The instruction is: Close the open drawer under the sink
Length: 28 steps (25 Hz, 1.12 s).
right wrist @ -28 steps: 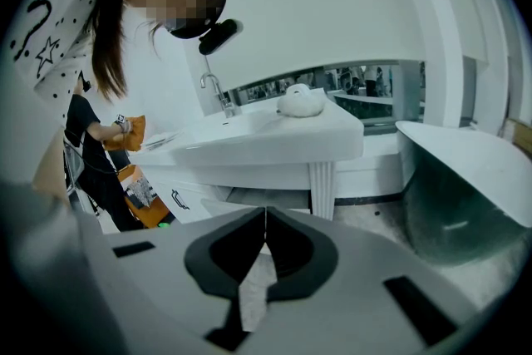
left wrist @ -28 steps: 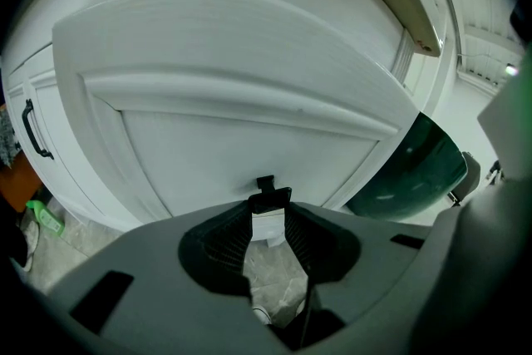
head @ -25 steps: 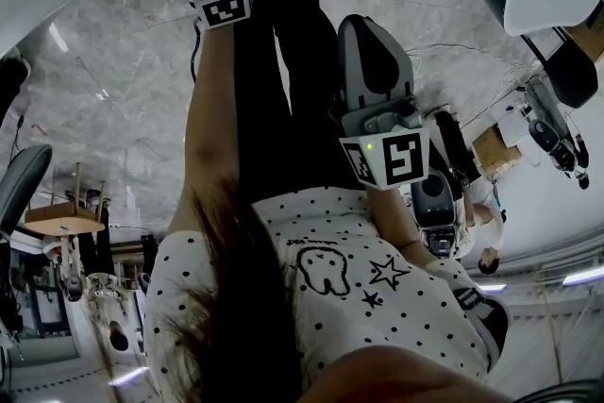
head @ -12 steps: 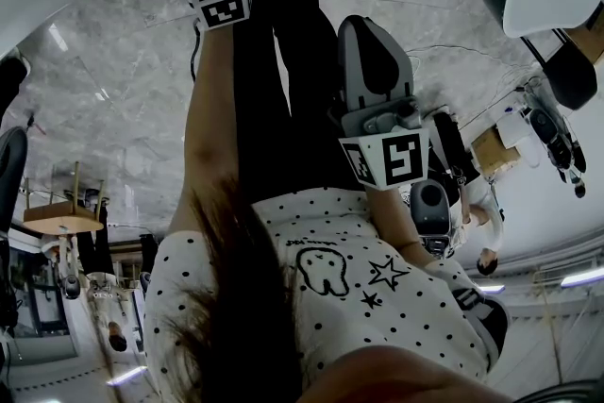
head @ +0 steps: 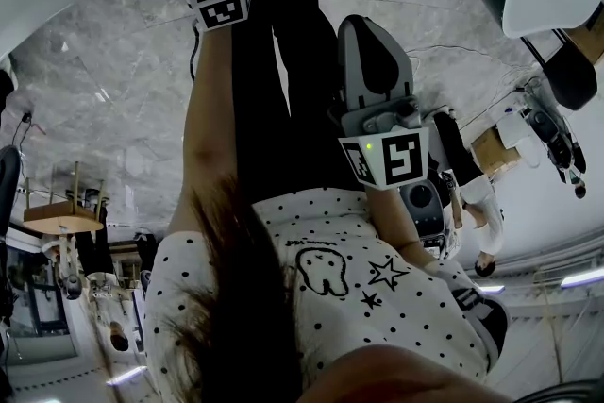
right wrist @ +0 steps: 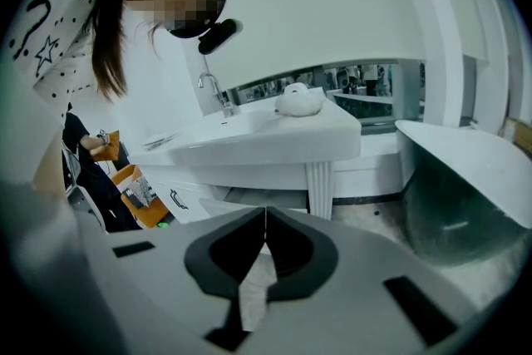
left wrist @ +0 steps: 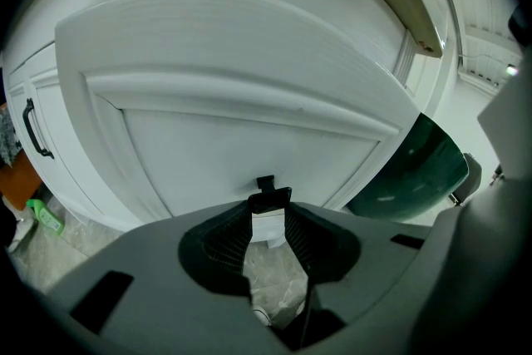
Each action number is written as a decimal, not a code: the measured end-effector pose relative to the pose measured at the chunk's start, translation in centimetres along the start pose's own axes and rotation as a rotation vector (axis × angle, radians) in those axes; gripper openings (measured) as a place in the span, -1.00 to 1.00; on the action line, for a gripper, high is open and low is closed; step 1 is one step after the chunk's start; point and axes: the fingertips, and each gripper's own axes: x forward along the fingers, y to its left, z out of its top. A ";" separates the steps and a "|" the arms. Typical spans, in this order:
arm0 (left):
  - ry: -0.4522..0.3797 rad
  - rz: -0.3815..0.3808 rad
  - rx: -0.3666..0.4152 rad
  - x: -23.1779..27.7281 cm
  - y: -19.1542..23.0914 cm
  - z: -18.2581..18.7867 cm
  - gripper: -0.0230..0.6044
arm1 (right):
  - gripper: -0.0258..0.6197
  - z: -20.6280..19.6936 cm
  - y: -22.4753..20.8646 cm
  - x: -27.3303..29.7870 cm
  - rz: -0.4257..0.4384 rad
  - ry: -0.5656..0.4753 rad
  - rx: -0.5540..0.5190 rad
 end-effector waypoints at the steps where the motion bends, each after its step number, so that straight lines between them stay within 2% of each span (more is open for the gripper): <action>1: 0.000 -0.002 -0.001 0.0 0.0 0.0 -0.55 | -0.87 0.0 0.0 0.0 0.000 0.000 0.000; 28: -0.014 0.001 0.002 1.1 0.6 1.7 -0.55 | -0.87 0.2 -0.3 0.3 -0.006 0.000 0.005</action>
